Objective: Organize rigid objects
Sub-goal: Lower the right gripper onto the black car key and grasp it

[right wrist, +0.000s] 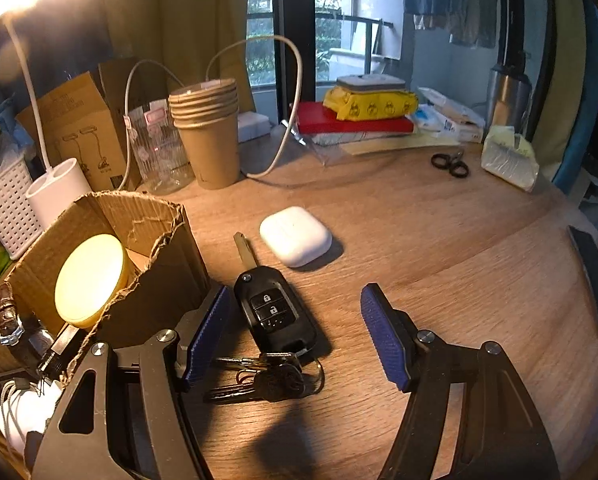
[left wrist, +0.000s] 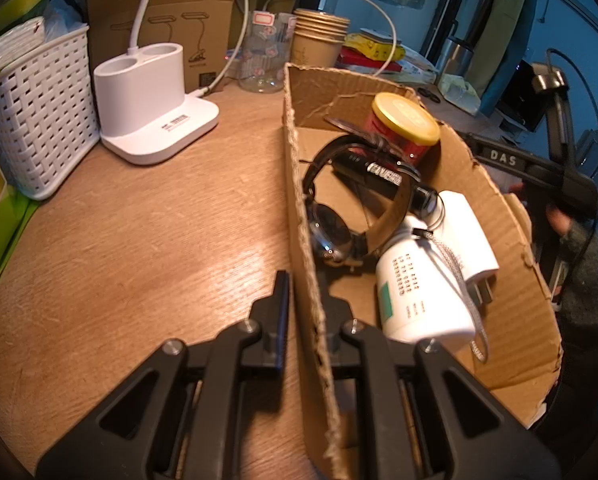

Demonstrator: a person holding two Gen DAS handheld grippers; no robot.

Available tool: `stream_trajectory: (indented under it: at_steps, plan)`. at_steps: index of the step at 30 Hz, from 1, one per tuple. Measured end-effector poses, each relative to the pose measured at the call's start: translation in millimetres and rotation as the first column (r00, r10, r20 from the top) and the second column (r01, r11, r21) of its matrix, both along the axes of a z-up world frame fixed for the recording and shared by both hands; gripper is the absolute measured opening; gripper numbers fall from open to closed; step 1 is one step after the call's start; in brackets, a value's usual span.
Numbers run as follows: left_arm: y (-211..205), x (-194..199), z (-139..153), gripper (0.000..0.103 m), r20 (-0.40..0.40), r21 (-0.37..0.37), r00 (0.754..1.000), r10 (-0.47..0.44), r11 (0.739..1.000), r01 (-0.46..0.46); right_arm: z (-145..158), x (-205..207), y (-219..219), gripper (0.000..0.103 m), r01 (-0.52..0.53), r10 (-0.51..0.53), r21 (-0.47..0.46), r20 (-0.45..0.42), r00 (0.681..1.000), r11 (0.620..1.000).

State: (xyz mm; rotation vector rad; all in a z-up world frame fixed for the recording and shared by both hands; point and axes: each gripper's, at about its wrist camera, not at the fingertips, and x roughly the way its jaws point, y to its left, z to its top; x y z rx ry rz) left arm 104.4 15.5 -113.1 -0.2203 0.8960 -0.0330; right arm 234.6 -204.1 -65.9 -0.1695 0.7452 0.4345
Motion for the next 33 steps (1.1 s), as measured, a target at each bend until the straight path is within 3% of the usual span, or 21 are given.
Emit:
stream_trajectory:
  at_steps: [22, 33]
  plan:
    - [0, 0, 0, 0.012, 0.0, 0.0, 1.0, 0.0, 1.0, 0.0, -20, 18, 18, 0.069, -0.027, 0.017, -0.08, -0.118, 0.993, 0.996]
    - [0, 0, 0, 0.012, 0.0, 0.0, 1.0, 0.0, 1.0, 0.0, -21, 17, 25, 0.049, -0.049, 0.037, -0.108, -0.114, 0.993, 0.993]
